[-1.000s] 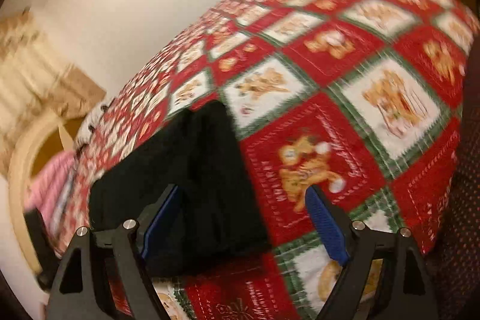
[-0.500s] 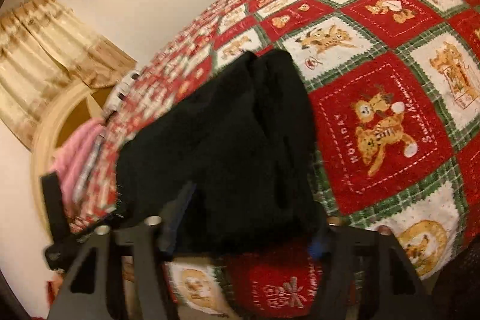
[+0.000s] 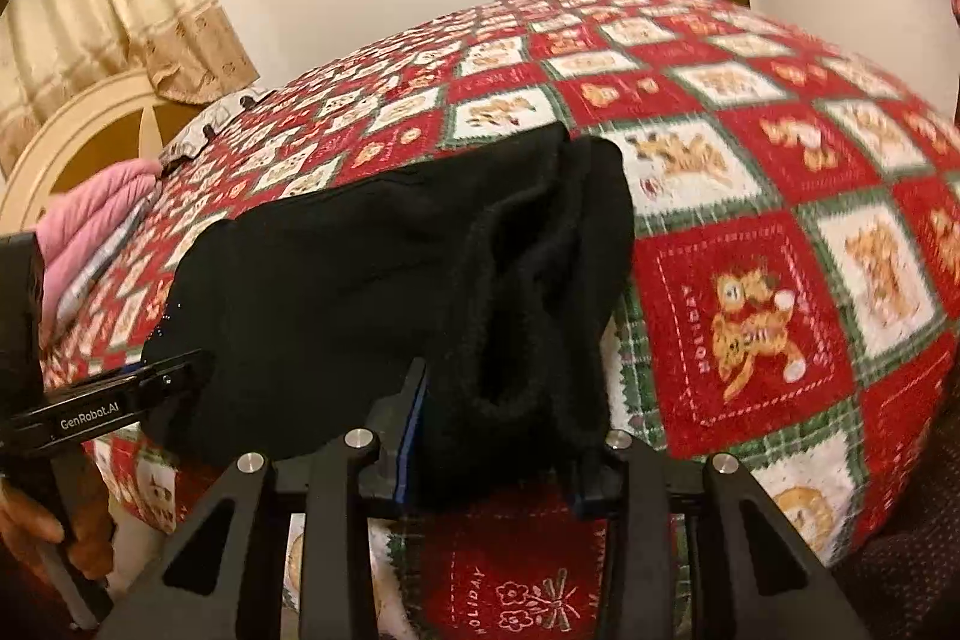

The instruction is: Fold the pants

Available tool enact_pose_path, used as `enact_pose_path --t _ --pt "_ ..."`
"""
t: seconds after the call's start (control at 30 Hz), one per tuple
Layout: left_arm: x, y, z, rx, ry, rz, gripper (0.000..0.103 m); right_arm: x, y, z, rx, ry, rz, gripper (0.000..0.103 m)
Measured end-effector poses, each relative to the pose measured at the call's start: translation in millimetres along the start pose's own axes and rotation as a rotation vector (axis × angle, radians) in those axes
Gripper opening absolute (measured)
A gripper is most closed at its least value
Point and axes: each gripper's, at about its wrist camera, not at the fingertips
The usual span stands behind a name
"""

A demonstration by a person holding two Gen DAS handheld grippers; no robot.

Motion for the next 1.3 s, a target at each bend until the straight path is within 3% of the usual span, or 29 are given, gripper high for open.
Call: enact_pose_path --t 0.1,0.2,0.3,0.37,0.4,0.5,0.57,0.6,0.7,0.87,0.93,0.97,1.03,1.1,1.17,1.27,1.3 --pt "1.5 0.8 9.6 0.049 -0.051 -0.010 0.050 0.9 -4.6 -9.5 -0.049 0.044 0.006 0.043" --pt "0.5 0.6 13.7 0.086 -0.079 -0.016 0.051 -7.0 -5.2 -24.7 -0.163 0.142 0.018 0.045" --pt "-1.9 -0.9 11.8 0.110 -0.117 -0.022 0.074 -7.1 -6.4 -26.3 -0.164 0.155 0.026 0.045" --pt "-1.7 -1.0 8.0 0.098 -0.112 -0.023 0.076 -4.1 -5.9 -12.8 -0.087 0.086 0.016 0.042" --pt "-1.1 -1.2 8.4 0.098 -0.116 -0.024 0.073 -2.3 -6.5 -5.3 -0.045 0.053 0.007 0.040" --pt "2.3 -2.2 35.2 0.220 -0.192 -0.029 0.045 0.0 -7.5 12.7 0.060 -0.041 -0.016 0.039" --pt "1.5 -3.0 56.2 0.295 -0.285 -0.016 0.040 -1.5 -6.9 10.3 0.048 -0.037 -0.013 0.039" --pt "2.0 -4.0 61.1 0.307 -0.295 -0.019 0.039 -2.1 -6.4 7.0 0.031 -0.022 -0.008 0.039" --pt "5.9 -6.5 66.6 0.286 -0.269 -0.047 0.039 -4.8 -5.2 -6.0 -0.042 0.041 0.009 0.039" --pt "24.0 -5.4 56.4 0.197 -0.143 -0.147 0.036 -3.9 -6.2 -2.7 -0.032 0.029 0.008 0.040" --pt "20.5 -3.4 54.7 0.179 -0.138 -0.126 0.037 -4.3 -6.0 -4.9 -0.044 0.042 0.012 0.040" --pt "16.0 -3.5 57.0 0.193 -0.154 -0.102 0.039 -4.5 -5.8 -6.9 -0.056 0.054 0.014 0.042" --pt "1.6 -4.3 59.8 0.233 -0.217 -0.038 0.071 -5.2 -6.1 -9.4 -0.073 0.065 0.015 0.042" --pt "2.6 -5.3 54.1 0.214 -0.235 -0.052 0.083 -4.4 -7.7 -9.3 -0.072 0.063 0.014 0.042" --pt "0.5 -4.2 42.6 0.165 -0.235 -0.034 0.088 -4.4 -7.9 -9.0 -0.073 0.062 0.013 0.042" --pt "-2.6 -9.7 36.9 0.147 -0.244 -0.046 0.082 -4.3 -7.5 -7.1 -0.062 0.053 0.016 0.042" --pt "-2.1 -11.0 38.8 0.156 -0.230 -0.053 0.061 -3.7 -7.2 -4.4 -0.044 0.040 0.016 0.041"
Point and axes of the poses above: each gripper's, at about its wrist camera, not at the fingertips, and x roughly against the way its jaws point, z to its left, y to its top, and after that the axes turned 7 degrees about z, right-handed
